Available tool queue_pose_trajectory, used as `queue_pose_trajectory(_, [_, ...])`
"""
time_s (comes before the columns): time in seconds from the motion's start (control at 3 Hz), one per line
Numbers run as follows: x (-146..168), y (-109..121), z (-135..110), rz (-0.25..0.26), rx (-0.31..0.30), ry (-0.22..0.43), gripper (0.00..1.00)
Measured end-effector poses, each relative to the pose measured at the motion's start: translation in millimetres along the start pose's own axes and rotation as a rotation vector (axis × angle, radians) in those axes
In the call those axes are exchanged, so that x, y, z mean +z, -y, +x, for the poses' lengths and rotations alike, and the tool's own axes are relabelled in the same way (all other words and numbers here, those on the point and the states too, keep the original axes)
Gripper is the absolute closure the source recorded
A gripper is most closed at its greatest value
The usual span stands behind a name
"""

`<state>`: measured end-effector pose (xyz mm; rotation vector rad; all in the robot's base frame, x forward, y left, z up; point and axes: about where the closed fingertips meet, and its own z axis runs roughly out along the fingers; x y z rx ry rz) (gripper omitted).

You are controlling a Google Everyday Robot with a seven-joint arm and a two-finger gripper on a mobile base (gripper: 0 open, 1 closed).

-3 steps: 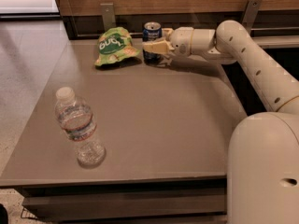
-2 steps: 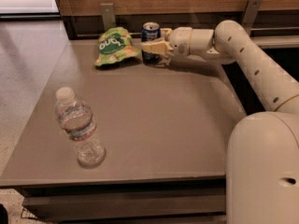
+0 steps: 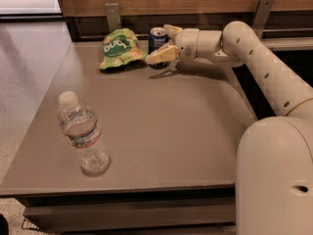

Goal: Move pepsi can near green rice chip bag

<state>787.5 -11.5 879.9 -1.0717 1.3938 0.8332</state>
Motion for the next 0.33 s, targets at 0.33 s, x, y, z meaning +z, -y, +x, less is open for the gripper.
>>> queue_pose_trajectory(0.33, [0.0, 0.0, 0.0, 0.000, 0.000, 0.000, 0.00])
